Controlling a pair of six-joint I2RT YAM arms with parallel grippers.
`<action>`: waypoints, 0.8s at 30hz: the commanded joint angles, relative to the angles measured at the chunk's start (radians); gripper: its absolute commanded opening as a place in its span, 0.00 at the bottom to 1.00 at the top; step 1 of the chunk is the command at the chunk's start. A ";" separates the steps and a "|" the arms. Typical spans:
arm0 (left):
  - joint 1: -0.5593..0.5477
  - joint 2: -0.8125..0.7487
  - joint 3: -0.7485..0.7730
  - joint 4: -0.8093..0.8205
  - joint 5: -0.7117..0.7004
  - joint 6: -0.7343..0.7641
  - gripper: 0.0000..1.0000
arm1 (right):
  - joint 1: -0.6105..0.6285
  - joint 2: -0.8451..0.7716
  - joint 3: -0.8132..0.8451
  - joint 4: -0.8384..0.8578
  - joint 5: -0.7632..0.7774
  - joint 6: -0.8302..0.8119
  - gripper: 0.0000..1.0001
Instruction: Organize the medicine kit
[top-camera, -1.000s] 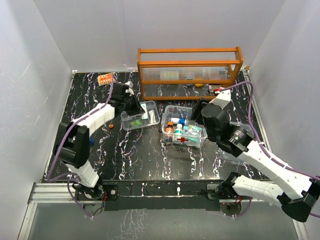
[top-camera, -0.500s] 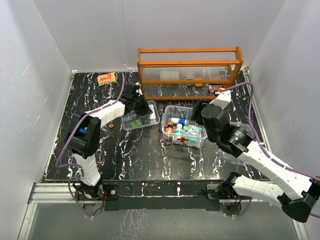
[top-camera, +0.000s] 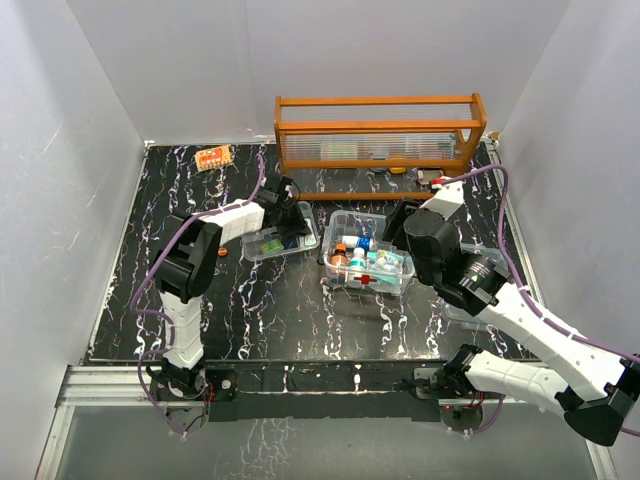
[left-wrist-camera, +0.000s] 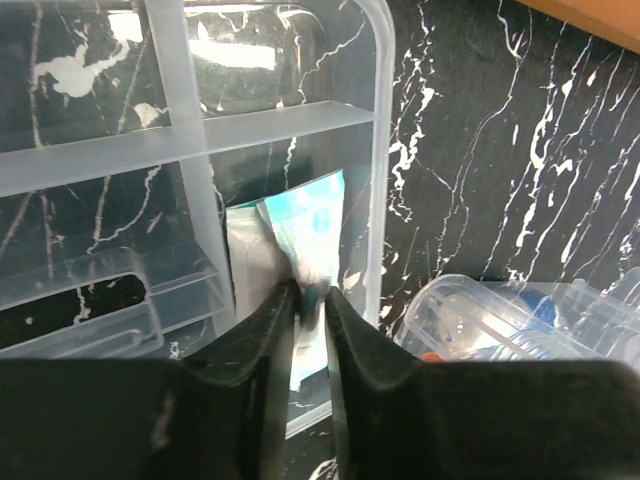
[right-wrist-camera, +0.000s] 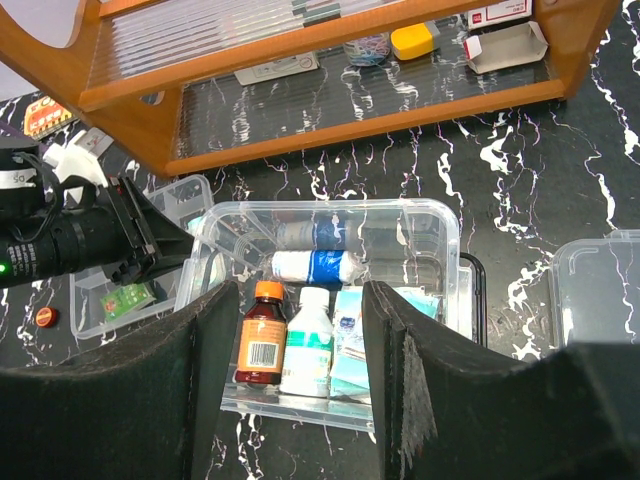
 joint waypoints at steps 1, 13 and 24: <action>-0.006 -0.042 0.040 -0.056 -0.008 0.000 0.22 | -0.004 -0.021 -0.006 0.048 0.024 0.011 0.50; -0.007 -0.204 0.079 -0.240 -0.021 0.015 0.39 | -0.004 -0.021 -0.012 0.055 0.027 0.007 0.51; 0.075 -0.460 -0.097 -0.447 -0.401 0.088 0.52 | -0.004 -0.038 -0.019 0.055 0.033 0.008 0.51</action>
